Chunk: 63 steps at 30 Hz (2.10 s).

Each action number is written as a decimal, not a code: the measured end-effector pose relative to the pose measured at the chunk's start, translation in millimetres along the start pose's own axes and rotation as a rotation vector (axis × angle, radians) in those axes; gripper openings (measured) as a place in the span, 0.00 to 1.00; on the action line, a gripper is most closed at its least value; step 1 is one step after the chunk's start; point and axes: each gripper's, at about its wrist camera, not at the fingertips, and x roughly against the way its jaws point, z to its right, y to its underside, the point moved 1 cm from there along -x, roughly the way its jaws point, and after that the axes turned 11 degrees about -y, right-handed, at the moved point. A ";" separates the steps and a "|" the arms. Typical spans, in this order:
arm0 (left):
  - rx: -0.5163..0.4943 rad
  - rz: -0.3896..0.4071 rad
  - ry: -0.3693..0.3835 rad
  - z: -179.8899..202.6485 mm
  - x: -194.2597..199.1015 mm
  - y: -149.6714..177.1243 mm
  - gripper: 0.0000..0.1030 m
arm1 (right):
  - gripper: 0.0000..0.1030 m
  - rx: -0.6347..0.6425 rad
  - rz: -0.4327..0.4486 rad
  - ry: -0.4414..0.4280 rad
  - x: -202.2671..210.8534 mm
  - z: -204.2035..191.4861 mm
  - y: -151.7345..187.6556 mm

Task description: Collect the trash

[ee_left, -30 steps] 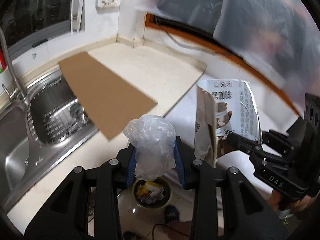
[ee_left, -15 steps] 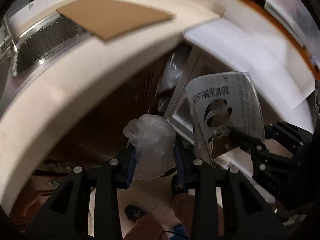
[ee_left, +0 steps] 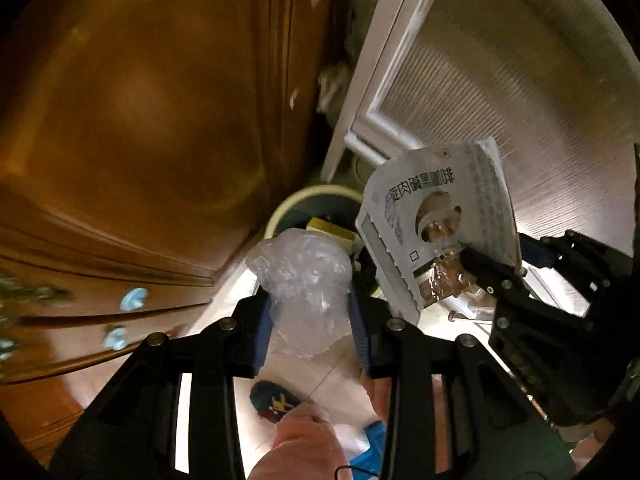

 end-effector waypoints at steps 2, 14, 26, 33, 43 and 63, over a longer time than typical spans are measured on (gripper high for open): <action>0.003 -0.009 0.014 2.1 -17.9 -2.6 0.30 | 0.30 0.002 -0.014 0.027 -26.7 6.4 6.1; 0.000 -0.014 0.069 16.5 -100.5 -29.2 0.31 | 0.31 -0.021 -0.060 0.064 -132.2 28.7 10.3; 0.004 -0.053 0.060 9.4 -117.0 -21.6 0.68 | 0.48 -0.064 -0.038 0.025 -149.9 43.3 11.3; -0.015 -0.036 0.042 9.6 -113.7 -16.6 0.76 | 0.48 -0.087 -0.023 0.024 -143.3 42.9 15.0; -0.057 0.002 -0.015 14.2 -64.4 -14.0 0.81 | 0.49 -0.155 0.030 0.009 -85.3 35.0 2.5; -0.062 0.113 -0.025 3.3 152.2 -35.8 0.81 | 0.67 -0.207 0.144 -0.006 156.5 4.6 -37.4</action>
